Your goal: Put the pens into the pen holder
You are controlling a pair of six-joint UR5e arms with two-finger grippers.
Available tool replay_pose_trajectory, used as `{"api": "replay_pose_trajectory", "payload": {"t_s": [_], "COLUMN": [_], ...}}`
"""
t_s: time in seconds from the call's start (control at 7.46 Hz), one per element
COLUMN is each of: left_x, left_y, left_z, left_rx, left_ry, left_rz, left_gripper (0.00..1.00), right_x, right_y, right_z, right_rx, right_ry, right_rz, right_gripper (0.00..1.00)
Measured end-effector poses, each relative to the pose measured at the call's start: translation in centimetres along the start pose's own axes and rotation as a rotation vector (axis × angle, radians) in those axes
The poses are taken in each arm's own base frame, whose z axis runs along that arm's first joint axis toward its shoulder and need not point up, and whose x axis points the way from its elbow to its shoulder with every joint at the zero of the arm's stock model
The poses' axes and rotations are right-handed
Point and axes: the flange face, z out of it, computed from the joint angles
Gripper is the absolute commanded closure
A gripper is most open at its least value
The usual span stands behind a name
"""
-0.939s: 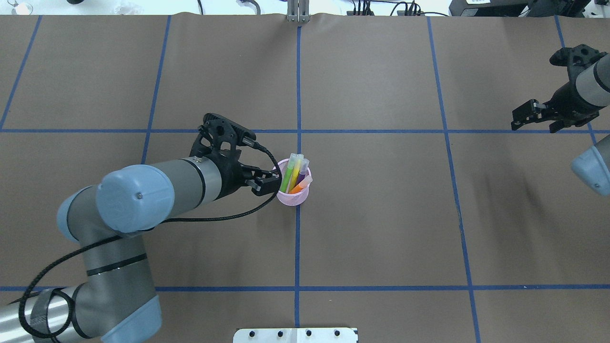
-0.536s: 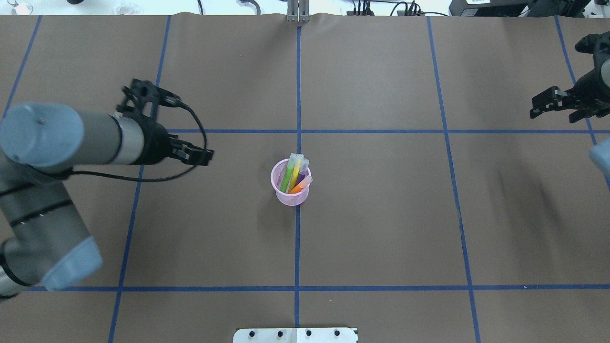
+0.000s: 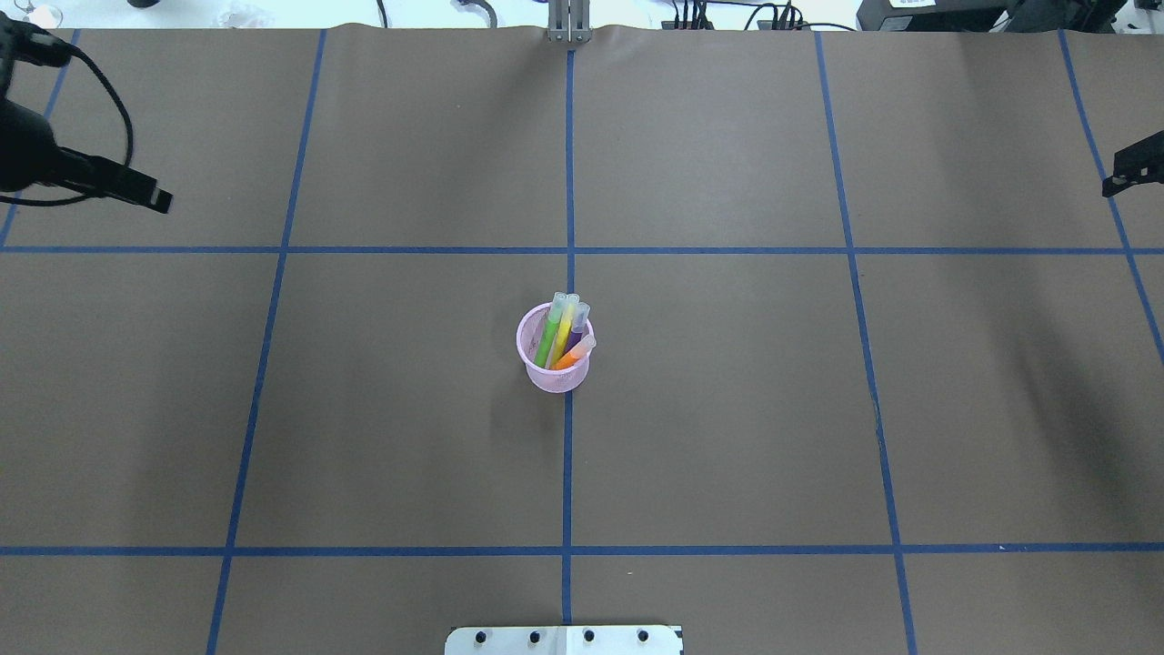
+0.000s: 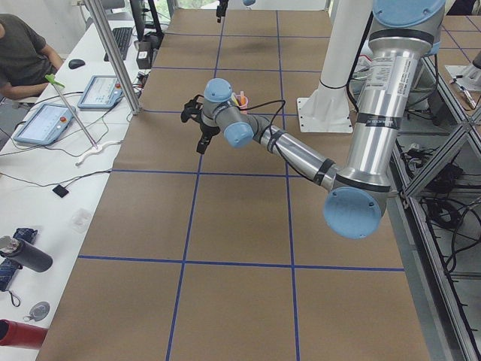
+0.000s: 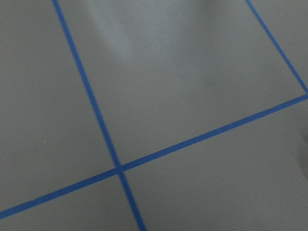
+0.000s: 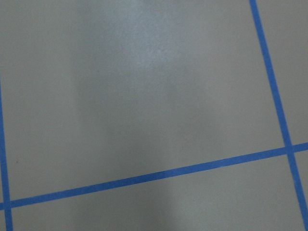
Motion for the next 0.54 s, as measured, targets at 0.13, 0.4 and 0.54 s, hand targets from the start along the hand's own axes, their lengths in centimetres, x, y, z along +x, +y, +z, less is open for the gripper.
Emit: {"api": "replay_pose_trajectory", "payload": {"t_s": [0.13,0.4,0.54], "left_x": [-3.9,-10.8,-13.9], "left_y": [-0.4,0.4,1.5], "left_z": [-1.4,-2.0,-0.6], "left_rx": [-0.054,-0.181,-0.257], "left_ry": [-0.052,-0.134,-0.153], "left_rz": [-0.031,-0.095,-0.125], "left_gripper": [0.02,0.01,0.01], "right_x": [2.7,6.9,7.8], "right_y": [0.6,2.2,2.5], "right_z": [-0.5,-1.3,-1.3], "right_rx": [-0.011,-0.039,-0.048], "right_ry": [-0.009,-0.043,-0.051], "right_rz": [-0.014,-0.041,-0.068], "right_gripper": [0.01,0.01,0.01]}}
